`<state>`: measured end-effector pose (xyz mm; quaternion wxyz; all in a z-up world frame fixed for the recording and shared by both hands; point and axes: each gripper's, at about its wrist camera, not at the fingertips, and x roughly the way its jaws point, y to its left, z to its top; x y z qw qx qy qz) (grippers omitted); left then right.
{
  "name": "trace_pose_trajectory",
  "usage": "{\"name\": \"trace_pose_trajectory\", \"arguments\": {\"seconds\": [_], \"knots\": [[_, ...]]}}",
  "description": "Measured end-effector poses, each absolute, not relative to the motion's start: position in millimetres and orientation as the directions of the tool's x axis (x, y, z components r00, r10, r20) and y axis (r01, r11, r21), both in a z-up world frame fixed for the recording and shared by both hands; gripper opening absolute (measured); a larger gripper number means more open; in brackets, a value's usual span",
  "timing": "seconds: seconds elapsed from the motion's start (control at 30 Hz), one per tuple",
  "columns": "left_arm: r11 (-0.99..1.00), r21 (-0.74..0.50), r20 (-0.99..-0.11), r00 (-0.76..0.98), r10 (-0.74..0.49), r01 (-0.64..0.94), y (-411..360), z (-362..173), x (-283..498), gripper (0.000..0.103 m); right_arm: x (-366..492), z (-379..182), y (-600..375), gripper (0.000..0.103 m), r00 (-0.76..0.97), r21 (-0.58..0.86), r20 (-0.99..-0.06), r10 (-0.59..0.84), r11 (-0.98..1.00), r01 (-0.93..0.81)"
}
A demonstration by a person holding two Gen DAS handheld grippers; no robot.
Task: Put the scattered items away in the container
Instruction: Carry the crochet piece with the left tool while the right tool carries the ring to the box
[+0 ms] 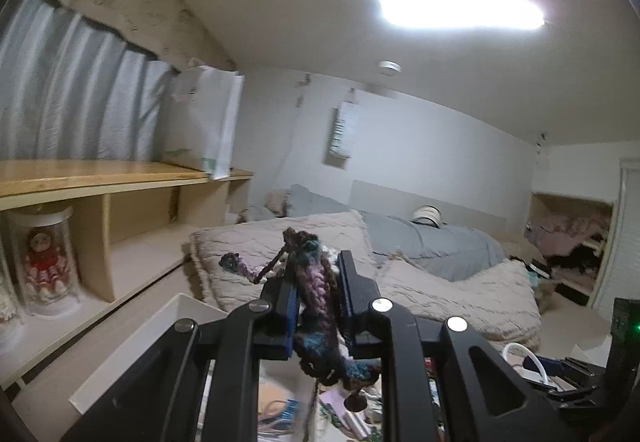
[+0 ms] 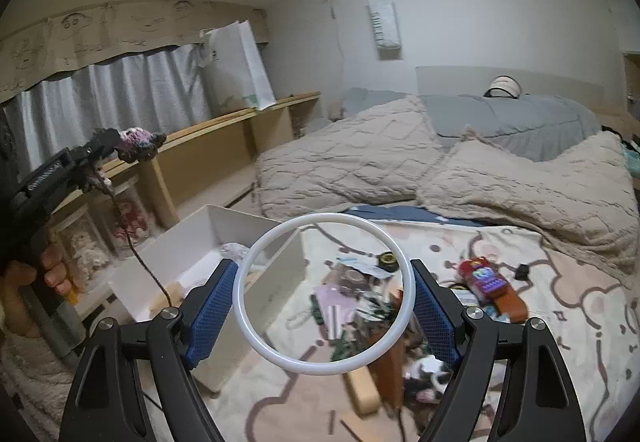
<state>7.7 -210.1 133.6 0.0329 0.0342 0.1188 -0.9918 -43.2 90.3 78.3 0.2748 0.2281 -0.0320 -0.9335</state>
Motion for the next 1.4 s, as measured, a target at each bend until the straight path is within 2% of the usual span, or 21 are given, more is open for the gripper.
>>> {"name": "trace_pose_trajectory", "arguments": {"seconds": [0.2, 0.33, 0.57, 0.9, 1.13, 1.4], "knots": [[-0.953, -0.260, -0.066, -0.988, -0.142, 0.155, -243.6, 127.3, 15.9, 0.018, -50.1, 85.8, 58.0, 0.084, -0.704, 0.187, -0.420, -0.573, -0.813, 0.551], [-0.943, -0.260, -0.093, -0.978, -0.188, 0.206, -263.8, 115.8, 15.5, 0.018, -53.1, 90.8, 31.9, 0.084, -0.689, 0.174, -0.417, -0.593, -0.796, 0.580], [-0.923, -0.247, -0.234, -0.943, -0.237, 0.293, -296.1, 78.9, -7.8, 0.018, -62.2, 92.3, -13.1, 0.084, -0.646, 0.183, -0.421, -0.637, -0.757, 0.627], [-0.920, -0.220, -0.423, -0.881, -0.211, 0.325, -317.6, 20.9, -44.2, 0.018, -76.4, 68.7, -68.0, 0.084, -0.569, 0.211, -0.466, -0.678, -0.710, 0.672], [-0.916, -0.240, -0.524, -0.837, -0.155, 0.320, -316.1, -17.1, -52.3, 0.018, -86.9, 31.8, -100.2, 0.084, -0.469, 0.226, -0.563, -0.680, -0.673, 0.704], [-0.935, -0.149, -0.596, -0.784, -0.175, 0.321, -303.6, -30.5, -61.1, 0.018, -98.0, -10.7, -126.0, 0.084, -0.397, 0.199, -0.668, -0.629, -0.666, 0.719]]}}
